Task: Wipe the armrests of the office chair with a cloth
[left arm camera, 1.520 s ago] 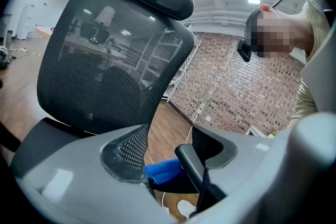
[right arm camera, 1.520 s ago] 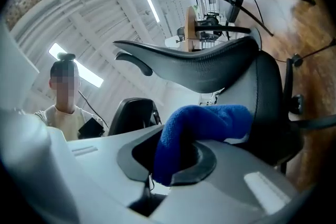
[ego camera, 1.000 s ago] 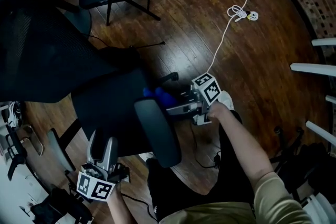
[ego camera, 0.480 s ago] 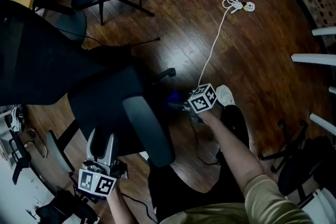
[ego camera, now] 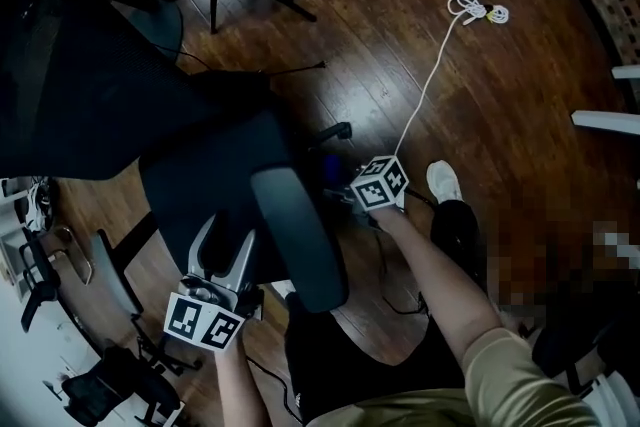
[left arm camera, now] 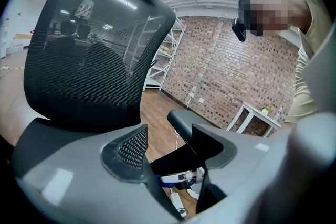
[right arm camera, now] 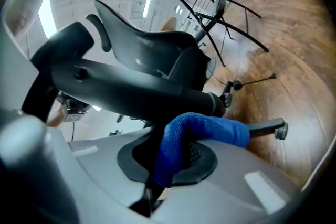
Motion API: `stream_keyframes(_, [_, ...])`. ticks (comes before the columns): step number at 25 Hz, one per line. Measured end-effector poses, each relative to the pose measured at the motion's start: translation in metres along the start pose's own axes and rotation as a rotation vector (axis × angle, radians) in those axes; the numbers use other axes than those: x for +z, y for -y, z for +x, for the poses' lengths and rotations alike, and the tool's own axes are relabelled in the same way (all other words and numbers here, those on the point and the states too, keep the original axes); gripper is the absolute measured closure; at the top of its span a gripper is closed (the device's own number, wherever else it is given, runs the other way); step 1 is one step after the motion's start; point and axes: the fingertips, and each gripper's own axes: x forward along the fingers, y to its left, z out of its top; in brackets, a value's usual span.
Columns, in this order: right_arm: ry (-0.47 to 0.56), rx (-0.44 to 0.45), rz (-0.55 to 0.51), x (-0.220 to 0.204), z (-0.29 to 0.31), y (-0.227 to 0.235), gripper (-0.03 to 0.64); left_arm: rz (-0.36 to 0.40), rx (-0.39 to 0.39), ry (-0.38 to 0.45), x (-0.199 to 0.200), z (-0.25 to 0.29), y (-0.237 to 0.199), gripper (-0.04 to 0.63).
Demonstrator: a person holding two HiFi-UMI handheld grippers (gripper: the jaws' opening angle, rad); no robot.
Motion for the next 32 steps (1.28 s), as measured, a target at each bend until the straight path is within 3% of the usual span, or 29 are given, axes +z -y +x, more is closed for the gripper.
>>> stream_keyframes(3, [0.036, 0.161, -0.052, 0.005, -0.016, -0.04, 0.607, -0.01, -0.007, 0.006, -0.002, 0.0, 0.002, 0.337])
stream_keyframes(11, [0.051, 0.487, -0.191, 0.019, -0.048, -0.128, 0.607, -0.028, -0.026, 0.046, -0.001, 0.004, 0.001, 0.337])
stream_keyframes(19, [0.134, 0.749, -0.208, 0.033, -0.073, -0.185, 0.606, -0.024, -0.032, 0.042, -0.004, -0.007, 0.0, 0.337])
stream_keyframes(22, [0.154, 0.794, -0.23, 0.038, -0.08, -0.199, 0.603, -0.015, -0.029, 0.035, -0.006, -0.012, -0.005, 0.337])
stream_keyframes(24, [0.148, 0.754, -0.232, 0.035, -0.079, -0.201, 0.603, -0.016, -0.014, 0.039, -0.004, -0.02, -0.008, 0.337])
stream_keyframes(26, [0.134, 0.652, -0.221, 0.033, -0.079, -0.195, 0.6, -0.022, 0.004, 0.051, 0.002, -0.031, -0.008, 0.337])
stream_keyframes(27, [0.12, 0.559, -0.223, 0.033, -0.081, -0.186, 0.598, -0.022, 0.014, 0.059, 0.007, -0.036, -0.008, 0.337])
stream_keyframes(30, [0.089, 0.172, -0.264, 0.052, -0.11, -0.135, 0.598, -0.018, 0.052, 0.112, 0.03, -0.047, 0.0, 0.337])
stream_keyframes(32, [0.144, -0.035, -0.302, 0.082, -0.149, -0.129, 0.598, -0.035, 0.061, 0.155, 0.054, -0.061, 0.012, 0.337])
